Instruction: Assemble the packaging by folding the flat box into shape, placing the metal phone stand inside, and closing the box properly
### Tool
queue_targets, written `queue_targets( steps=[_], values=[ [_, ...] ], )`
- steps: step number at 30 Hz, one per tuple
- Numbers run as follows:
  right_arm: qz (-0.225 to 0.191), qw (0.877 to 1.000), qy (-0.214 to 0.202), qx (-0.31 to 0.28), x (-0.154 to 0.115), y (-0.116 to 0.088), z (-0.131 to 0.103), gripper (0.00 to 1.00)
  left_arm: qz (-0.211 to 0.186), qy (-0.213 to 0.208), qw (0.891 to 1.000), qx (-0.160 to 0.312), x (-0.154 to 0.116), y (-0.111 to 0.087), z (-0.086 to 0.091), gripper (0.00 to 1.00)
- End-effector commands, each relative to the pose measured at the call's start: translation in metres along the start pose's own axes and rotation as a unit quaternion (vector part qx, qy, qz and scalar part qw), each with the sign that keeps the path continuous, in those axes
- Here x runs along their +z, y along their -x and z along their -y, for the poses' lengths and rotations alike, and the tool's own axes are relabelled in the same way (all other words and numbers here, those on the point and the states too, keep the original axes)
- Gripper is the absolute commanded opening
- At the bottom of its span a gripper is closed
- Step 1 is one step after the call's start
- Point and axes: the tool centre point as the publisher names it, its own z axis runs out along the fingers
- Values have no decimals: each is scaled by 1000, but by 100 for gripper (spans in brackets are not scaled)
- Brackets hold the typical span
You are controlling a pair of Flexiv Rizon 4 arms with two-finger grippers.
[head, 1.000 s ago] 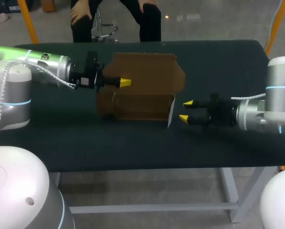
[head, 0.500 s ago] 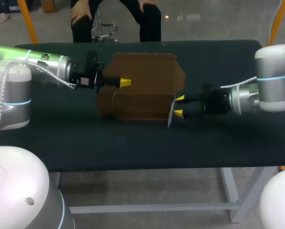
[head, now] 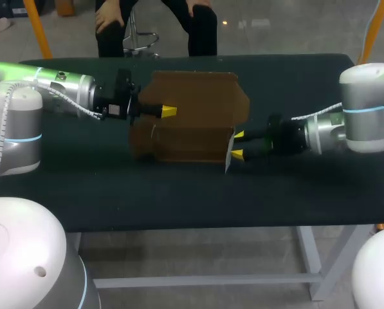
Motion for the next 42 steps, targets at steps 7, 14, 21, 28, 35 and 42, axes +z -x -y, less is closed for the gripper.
queue_targets(
  steps=[7, 14, 21, 28, 35, 42],
  values=[
    [28, 1000, 1, 7, 1, -13, -3, 52, -2, 0, 1000, 0, 0, 1, -2, 0],
    [47, 999, 6, 13, 4, -12, -3, 49, -2, 0, 1000, 0, 0, 1, -2, 0],
    [80, 997, 11, 17, 6, -12, -5, 50, -2, 0, 1000, 0, 0, 1, -2, 0],
    [109, 994, 7, 21, 10, -11, -9, 51, -2, 0, 1000, 0, 0, 1, -2, 0],
    [143, 989, -6, 36, 15, -10, -8, 49, -2, 0, 1000, 0, 0, 1, -2, 0],
    [170, 985, 0, 45, 16, -14, -10, 49, -2, 0, 1000, 0, 0, 1, -2, 0]
  ],
)
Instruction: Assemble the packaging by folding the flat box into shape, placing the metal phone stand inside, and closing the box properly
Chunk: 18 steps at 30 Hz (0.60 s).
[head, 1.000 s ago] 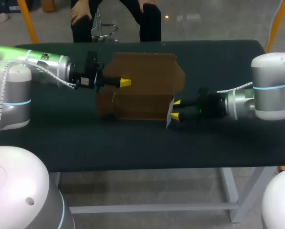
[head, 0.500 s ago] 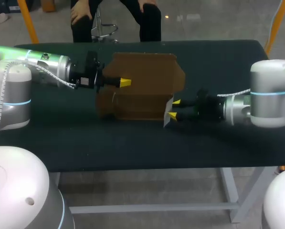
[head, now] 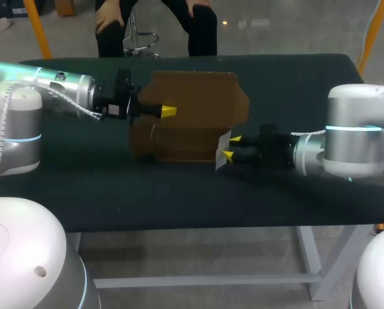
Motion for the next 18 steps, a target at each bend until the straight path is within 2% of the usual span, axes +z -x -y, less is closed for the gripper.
queue_targets(
  steps=[1, 5, 18],
  values=[
    [28, 1000, 7, 2, 2, -7, -1, 50, -2, 0, 1000, 0, 1, 1, -2, 0],
    [53, 999, 5, 9, 2, -10, -1, 53, -2, 0, 1000, 0, 1, 1, -2, 0],
    [126, 991, 3, 38, -1, -11, 6, 50, -2, 0, 1000, 0, 1, 1, -2, 0]
  ],
)
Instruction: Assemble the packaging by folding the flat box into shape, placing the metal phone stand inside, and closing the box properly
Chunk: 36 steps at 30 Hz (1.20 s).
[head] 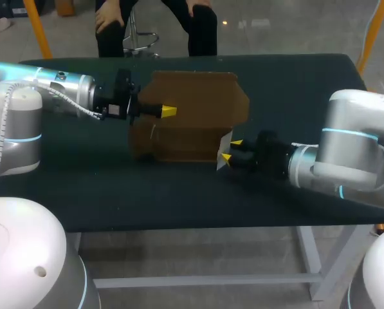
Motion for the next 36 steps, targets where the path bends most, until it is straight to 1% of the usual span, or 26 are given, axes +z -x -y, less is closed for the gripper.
queue_targets(
  steps=[1, 2, 4, 13, 23, 25, 27, 33, 34, 36],
  values=[
    [64, 998, 5, 3, 2, -3, 3, 50, -2, 0, 1000, 0, 1, 1, -2, 0],
    [63, 998, 7, 4, 2, -2, 3, 51, -2, 0, 1000, 0, 1, 1, -2, 0],
    [72, 997, 8, 7, 2, -1, 2, 50, -2, 0, 1000, 0, 1, 1, -2, 0],
    [97, 995, 9, 13, 5, 5, 0, 50, -2, 0, 1000, 0, 1, 1, -2, 0],
    [117, 993, 8, 20, 13, 5, -2, 52, -2, 0, 1000, 0, 1, 1, -2, 0],
    [126, 992, 8, 22, 15, 5, -3, 51, -2, 0, 1000, 0, 1, 1, -2, 0],
    [135, 991, 7, 23, 16, 5, -4, 52, -2, 0, 1000, 0, 1, 1, -2, 0],
    [158, 987, 6, 29, 18, 4, -4, 51, -2, 0, 1000, 0, 1, 1, -2, 0],
    [168, 985, 5, 30, 18, 4, -4, 51, -2, 0, 1000, 0, 1, 1, -2, 0],
    [171, 985, 5, 31, 18, 3, -4, 50, -2, 0, 1000, 0, 1, 1, -2, 0]
  ],
)
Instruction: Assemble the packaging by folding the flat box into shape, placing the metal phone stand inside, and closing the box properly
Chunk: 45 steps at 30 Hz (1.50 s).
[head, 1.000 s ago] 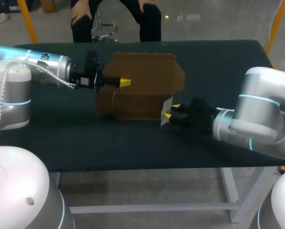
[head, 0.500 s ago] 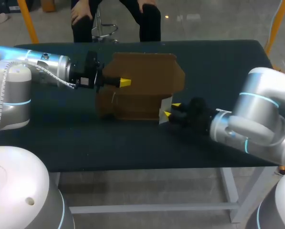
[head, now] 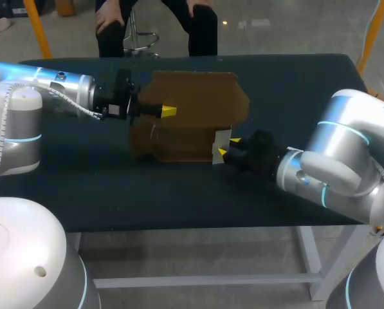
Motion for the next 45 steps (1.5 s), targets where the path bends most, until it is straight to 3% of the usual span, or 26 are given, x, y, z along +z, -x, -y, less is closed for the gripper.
queue_targets(
  steps=[1, 15, 34, 45],
  values=[
    [107, 994, 3, 2, 5, -7, 0, 50, -2, -1, 1000, 0, 1, 1, -2, 0],
    [173, 985, -2, 11, 7, -9, 1, 49, -2, -1, 1000, 0, 1, 1, -2, 0],
    [223, 974, 5, 31, 9, -4, 0, 48, -2, -1, 1000, 0, 1, 1, -2, 0],
    [250, 967, 4, 42, 9, 0, 0, 41, -2, -1, 1000, 0, 1, 1, -2, 0]
  ],
)
